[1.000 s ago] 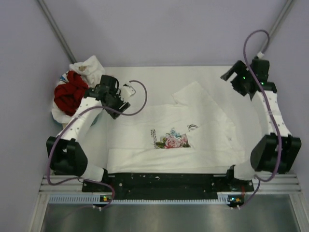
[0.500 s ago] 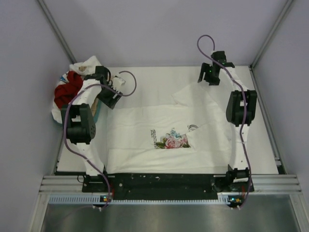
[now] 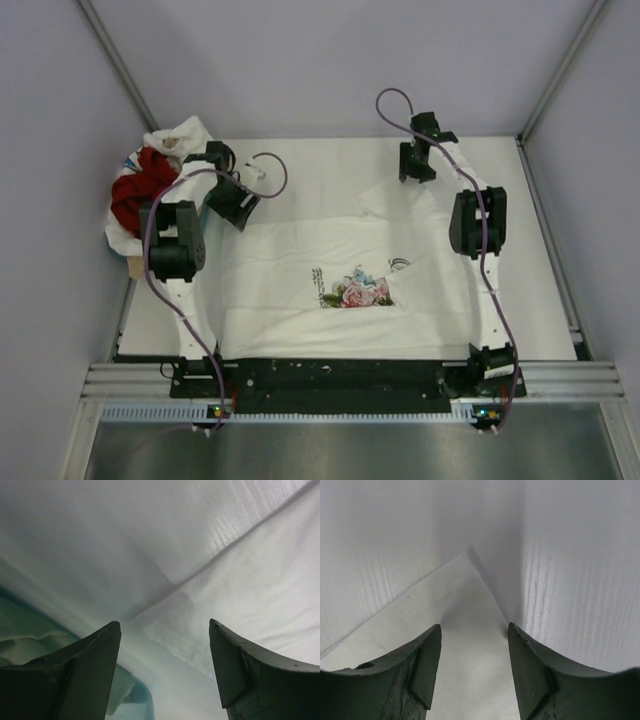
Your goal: Fold and stack the t-shirts
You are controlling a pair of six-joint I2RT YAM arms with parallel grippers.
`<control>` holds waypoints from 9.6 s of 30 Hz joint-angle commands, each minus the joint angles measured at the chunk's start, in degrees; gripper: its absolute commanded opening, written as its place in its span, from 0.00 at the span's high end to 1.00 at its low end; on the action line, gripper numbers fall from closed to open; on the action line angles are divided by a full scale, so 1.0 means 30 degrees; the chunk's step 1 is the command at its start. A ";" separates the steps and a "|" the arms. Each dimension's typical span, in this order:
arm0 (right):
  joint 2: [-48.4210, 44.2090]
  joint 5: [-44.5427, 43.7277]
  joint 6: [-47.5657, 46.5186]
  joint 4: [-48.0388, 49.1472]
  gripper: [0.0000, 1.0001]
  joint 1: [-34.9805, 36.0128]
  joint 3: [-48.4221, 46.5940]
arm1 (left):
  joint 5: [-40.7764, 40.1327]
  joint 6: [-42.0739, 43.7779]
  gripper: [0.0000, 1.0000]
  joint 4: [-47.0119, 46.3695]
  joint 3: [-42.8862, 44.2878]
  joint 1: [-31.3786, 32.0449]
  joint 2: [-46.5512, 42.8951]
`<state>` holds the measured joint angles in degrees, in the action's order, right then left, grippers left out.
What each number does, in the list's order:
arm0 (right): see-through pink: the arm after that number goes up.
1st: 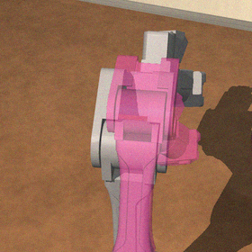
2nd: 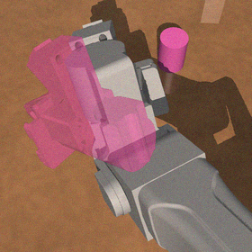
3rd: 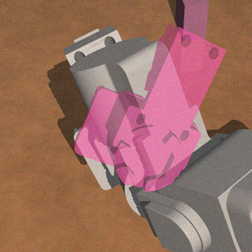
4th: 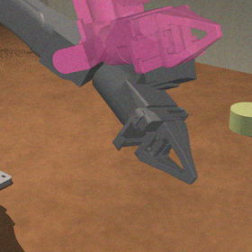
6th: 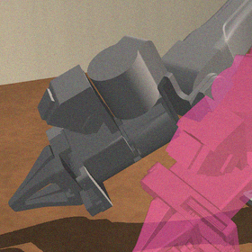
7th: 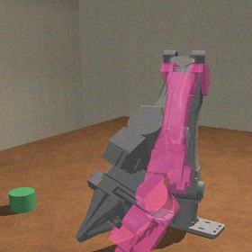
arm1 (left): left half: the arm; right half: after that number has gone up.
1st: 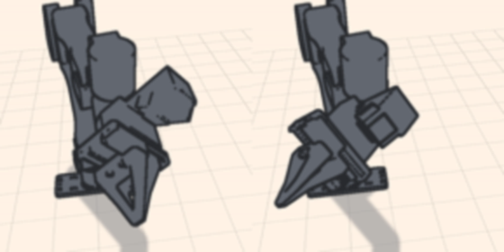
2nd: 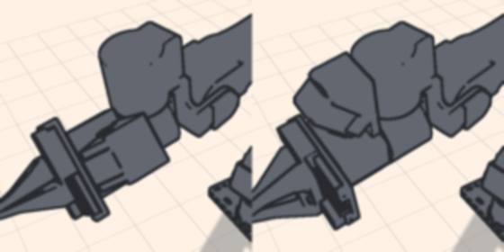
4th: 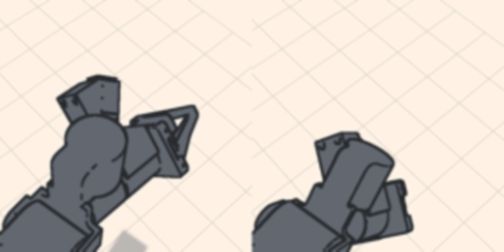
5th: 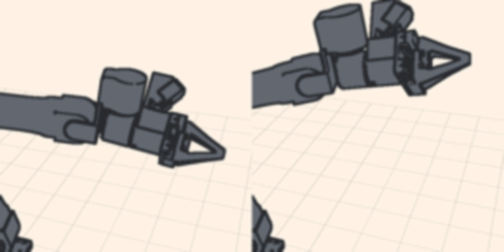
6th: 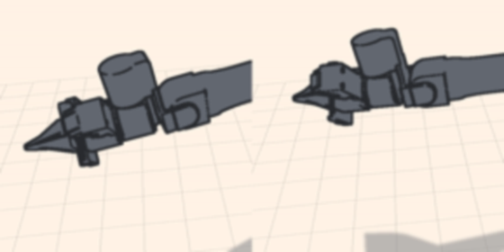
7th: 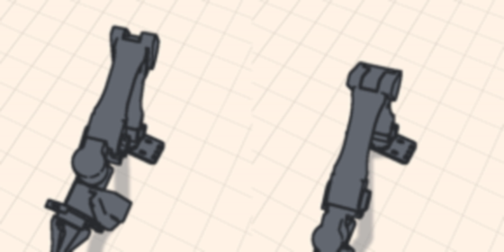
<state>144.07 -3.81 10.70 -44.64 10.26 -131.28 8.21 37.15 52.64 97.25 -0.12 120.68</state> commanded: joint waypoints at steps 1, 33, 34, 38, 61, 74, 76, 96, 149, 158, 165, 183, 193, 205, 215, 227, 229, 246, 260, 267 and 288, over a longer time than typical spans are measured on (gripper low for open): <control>0.0141 0.0069 -0.0578 -0.0588 0.46 0.0388 -0.0098 | 0.0282 -0.0078 0.25 0.0996 0.1039 -0.0546 0.0845; -1.8537 0.0315 0.0592 0.4040 1.00 0.0359 2.0632 | -0.0774 0.1034 1.00 0.0031 -0.6219 -0.0517 -0.7760; -1.9682 -0.0478 0.0797 0.4041 1.00 0.0359 2.1719 | -0.0570 0.1123 1.00 0.0089 -0.6748 -0.0517 -0.8318; -2.4370 -0.2592 0.1412 0.3429 1.00 0.0301 2.5092 | 0.0659 0.1445 1.00 0.1199 -0.7923 -0.0429 -1.0224; -3.2582 0.2121 0.7824 0.3367 1.00 -0.4329 3.2216 | 0.1833 0.2911 1.00 0.1290 -1.5367 0.1827 -1.4417; -2.6295 0.1154 0.5727 0.7539 1.00 -0.4534 2.6287 | -0.2468 0.0743 1.00 -0.3806 -0.9455 0.1827 -1.3072; -2.5176 0.1706 0.5164 0.5892 1.00 -0.4534 2.4665 | -0.2531 0.0889 1.00 -0.3749 -0.9039 0.1827 -1.3040; -3.4226 0.1506 1.0436 0.4423 1.00 -0.4534 3.5178 | 0.2128 0.4346 1.00 0.0089 -1.6127 0.2091 -1.5502; -3.1997 -0.1193 0.8453 0.5644 1.00 0.1616 3.2487 | 0.1100 0.2561 0.64 0.0674 -1.5458 0.6485 -1.2979; -2.2463 0.2998 0.3061 0.8231 1.00 0.7501 2.5724 | 0.1103 0.1300 0.62 -0.0729 -1.4720 0.5726 -1.3540; -1.6208 0.3324 0.2176 0.6239 1.00 0.9847 2.2345 | -0.0040 0.1270 0.64 -0.2370 -1.6974 0.4378 -1.2310; -2.1067 0.3146 0.4346 0.4336 1.00 1.0613 2.8176 | -0.0747 0.1094 0.62 -0.3224 -1.7302 0.3819 -1.0929; -2.0107 -0.1919 0.4662 0.3194 1.00 0.9357 2.4074 | 0.0638 0.0948 0.55 -0.2251 -1.5453 0.3819 -1.4035; -2.2792 -0.3562 0.7682 0.3017 1.00 0.7071 3.0369 | -0.4081 0.0919 0.55 -0.5828 -1.8062 0.2940 -1.0375; -2.8568 -0.1923 0.9089 0.4036 1.00 0.0598 3.2071 | -0.2709 0.0919 0.53 -0.4250 -1.6951 0.2940 -1.2597; -1.7363 0.1212 0.9004 0.9548 1.00 -0.4592 2.7925 | -0.1066 0.0333 0.48 -0.2694 -1.5337 0.2940 -1.5179; -1.4230 0.2757 0.8944 0.9229 1.00 -0.4622 2.4530 | -0.0949 0.0159 0.48 -0.2694 -1.5338 0.2940 -1.5033; -1.1337 0.2414 0.6075 0.4890 0.85 -0.4561 1.4039 | -0.0127 -0.1602 0.54 -0.3864 -1.4956 0.5635 -1.2046; -0.7192 0.4458 0.6596 0.5451 0.93 -0.5999 1.4688 | -0.3529 -0.0840 0.60 -0.5215 -1.8732 0.9059 -1.0256; -0.1359 0.7480 0.6574 0.3166 0.85 -0.4742 0.1999 | 0.3114 -0.0137 0.58 -0.1146 -1.8738 1.1376 -1.4642; -2.5339 0.9153 -0.4998 1.3448 0.02 0.7964 2.7584 | 0.3184 0.7949 0.37 -0.0817 -1.9318 1.2432 -1.9779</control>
<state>75.40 23.24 0.64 -12.62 26.57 -57.49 18.37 53.52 50.28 42.30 36.18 60.71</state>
